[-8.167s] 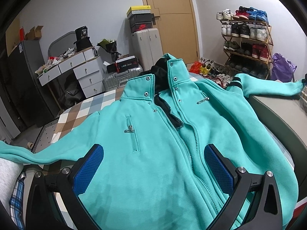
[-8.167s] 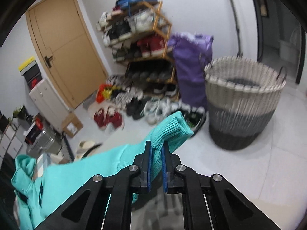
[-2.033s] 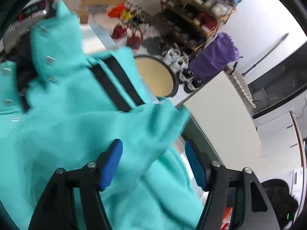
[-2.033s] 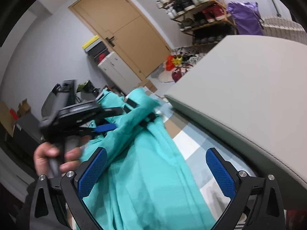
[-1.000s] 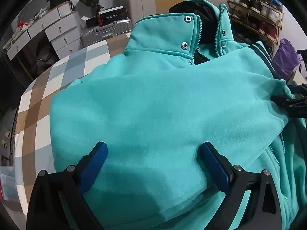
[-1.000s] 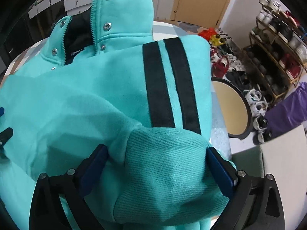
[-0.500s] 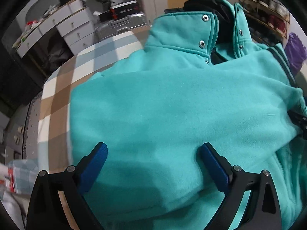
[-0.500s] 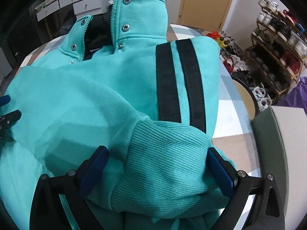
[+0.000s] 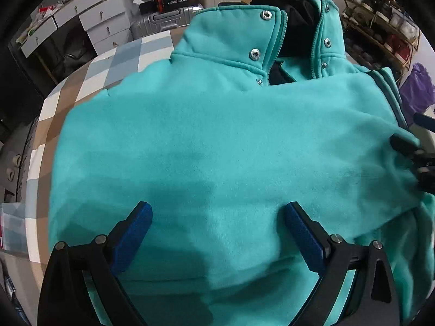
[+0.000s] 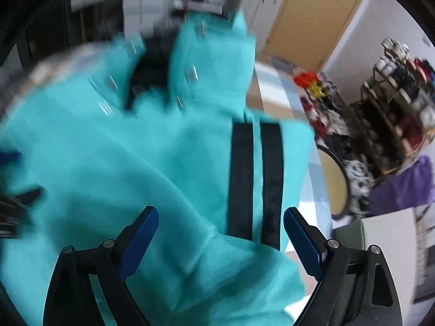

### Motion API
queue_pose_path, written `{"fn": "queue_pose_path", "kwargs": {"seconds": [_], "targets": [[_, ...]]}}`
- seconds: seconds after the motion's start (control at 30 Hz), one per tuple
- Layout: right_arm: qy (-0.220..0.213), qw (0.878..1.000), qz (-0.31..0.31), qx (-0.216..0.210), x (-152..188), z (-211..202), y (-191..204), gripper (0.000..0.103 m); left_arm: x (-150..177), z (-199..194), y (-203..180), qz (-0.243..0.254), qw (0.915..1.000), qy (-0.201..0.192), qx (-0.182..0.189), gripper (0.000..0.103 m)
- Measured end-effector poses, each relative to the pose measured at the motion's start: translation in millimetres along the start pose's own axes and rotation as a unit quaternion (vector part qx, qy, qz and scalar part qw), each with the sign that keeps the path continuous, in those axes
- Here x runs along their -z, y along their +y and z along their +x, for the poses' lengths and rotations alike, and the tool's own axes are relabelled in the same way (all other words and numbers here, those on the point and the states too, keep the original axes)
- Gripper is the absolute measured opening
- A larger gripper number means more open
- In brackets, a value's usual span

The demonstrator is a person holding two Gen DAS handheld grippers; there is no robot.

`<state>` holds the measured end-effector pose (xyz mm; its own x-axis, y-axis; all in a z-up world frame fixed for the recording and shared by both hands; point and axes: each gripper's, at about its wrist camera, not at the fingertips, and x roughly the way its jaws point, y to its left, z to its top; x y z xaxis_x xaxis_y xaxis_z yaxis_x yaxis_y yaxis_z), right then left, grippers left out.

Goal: Fold large clothes

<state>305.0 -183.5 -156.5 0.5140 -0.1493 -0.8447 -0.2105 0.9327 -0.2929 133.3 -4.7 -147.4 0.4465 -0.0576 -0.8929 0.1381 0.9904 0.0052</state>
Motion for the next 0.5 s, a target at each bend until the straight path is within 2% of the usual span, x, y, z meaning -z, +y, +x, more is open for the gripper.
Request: {"fn": "queue_pose_path", "kwargs": {"seconds": [0.03,0.07,0.1,0.17,0.23,0.3,0.33,0.4,0.47,0.5], "targets": [[0.016,1.0,-0.005,-0.003,3.2,13.1,1.3,0.092,0.2,1.2,0.4,-0.002,1.0,-0.003,0.001,0.098],[-0.009,1.0,0.009,-0.017,4.8,15.1,-3.6,0.094,-0.6,3.8,3.2,-0.006,1.0,0.0,0.002,0.1],[-0.007,1.0,0.011,-0.015,3.1,18.9,-6.5,0.099,-1.7,5.2,5.2,-0.009,1.0,0.001,0.005,0.1],[-0.001,0.999,0.017,-0.03,0.4,20.5,-13.4,0.099,-3.6,3.7,6.0,-0.006,0.9999,0.006,0.008,0.1],[-0.026,0.999,0.015,-0.022,-0.4,5.1,-20.1,0.095,-4.1,-3.5,10.0,-0.009,0.9998,0.004,0.016,0.099],[-0.049,0.998,0.015,-0.027,4.3,-14.6,-24.7,0.095,-2.1,-14.7,13.0,-0.018,0.9987,-0.016,0.044,0.099],[-0.056,0.997,0.015,-0.043,7.8,-22.1,-26.1,0.095,-1.0,-18.5,13.7,-0.022,0.998,-0.028,0.052,0.099],[-0.067,0.994,0.016,-0.082,17.4,-33.7,-27.1,0.095,0.8,-13.6,14.1,-0.025,0.9985,-0.02,0.044,0.099],[-0.051,0.993,0.029,-0.104,27.6,-27.9,-28.8,0.095,4.4,-0.7,11.9,-0.023,0.999,0.003,0.037,0.099],[-0.034,0.994,0.031,-0.104,30.2,-19.5,-26.5,0.095,7.1,0.0,9.8,-0.013,0.9994,-0.009,0.03,0.099]]}}
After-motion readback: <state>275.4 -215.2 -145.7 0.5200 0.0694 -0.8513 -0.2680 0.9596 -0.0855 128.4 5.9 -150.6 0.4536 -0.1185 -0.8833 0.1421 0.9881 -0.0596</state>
